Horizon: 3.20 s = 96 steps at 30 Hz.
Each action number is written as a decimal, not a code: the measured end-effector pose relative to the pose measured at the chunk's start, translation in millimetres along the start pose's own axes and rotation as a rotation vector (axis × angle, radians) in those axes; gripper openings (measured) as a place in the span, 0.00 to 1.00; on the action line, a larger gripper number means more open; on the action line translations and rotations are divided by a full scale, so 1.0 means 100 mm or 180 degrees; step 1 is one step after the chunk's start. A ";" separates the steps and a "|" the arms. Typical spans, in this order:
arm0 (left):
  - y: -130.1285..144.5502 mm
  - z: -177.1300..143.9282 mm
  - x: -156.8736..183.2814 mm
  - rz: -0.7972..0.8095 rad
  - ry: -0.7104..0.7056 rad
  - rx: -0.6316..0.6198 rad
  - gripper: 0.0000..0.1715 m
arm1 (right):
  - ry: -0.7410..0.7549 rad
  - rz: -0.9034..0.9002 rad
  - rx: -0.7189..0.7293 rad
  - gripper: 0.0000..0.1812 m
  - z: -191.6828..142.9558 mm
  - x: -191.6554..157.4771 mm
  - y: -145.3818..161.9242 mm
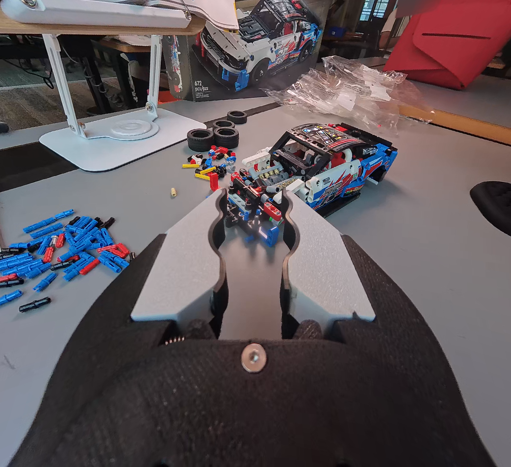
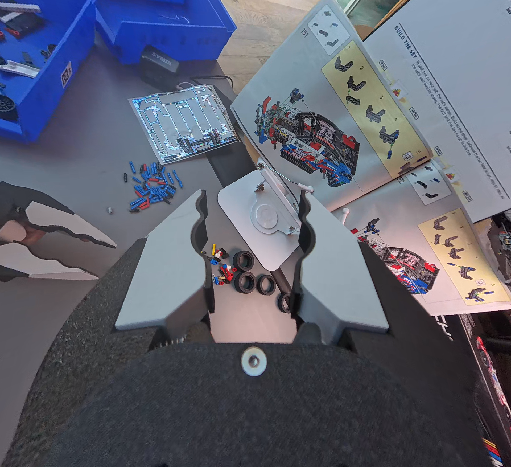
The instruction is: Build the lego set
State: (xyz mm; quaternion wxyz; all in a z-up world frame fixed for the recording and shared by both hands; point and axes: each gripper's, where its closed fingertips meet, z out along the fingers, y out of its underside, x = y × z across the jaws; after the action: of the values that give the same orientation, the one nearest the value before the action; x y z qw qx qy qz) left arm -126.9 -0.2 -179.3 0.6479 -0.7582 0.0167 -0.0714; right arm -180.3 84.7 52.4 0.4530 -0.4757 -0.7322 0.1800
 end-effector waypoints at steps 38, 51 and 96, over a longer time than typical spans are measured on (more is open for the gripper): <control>-0.02 -0.01 0.05 0.0002 0.0098 0.0029 0.22 | -0.0402 0.0502 0.0229 0.41 0.27 -0.37 0.35; 0.02 0.01 0.03 0.0323 -0.0040 -0.0145 0.23 | -0.0659 0.1991 0.1420 0.38 -0.19 -0.82 1.49; -0.18 -0.21 -0.27 0.0396 -0.0505 0.0165 0.23 | 0.0612 0.1363 0.2184 0.07 -0.21 0.50 1.22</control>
State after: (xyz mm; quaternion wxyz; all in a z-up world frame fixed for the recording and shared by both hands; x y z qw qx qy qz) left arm -157.9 -14.9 -161.2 0.6698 -0.7419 0.0105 0.0288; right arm -104.9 183.1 3.0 0.6039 -0.4534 -0.4686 0.4584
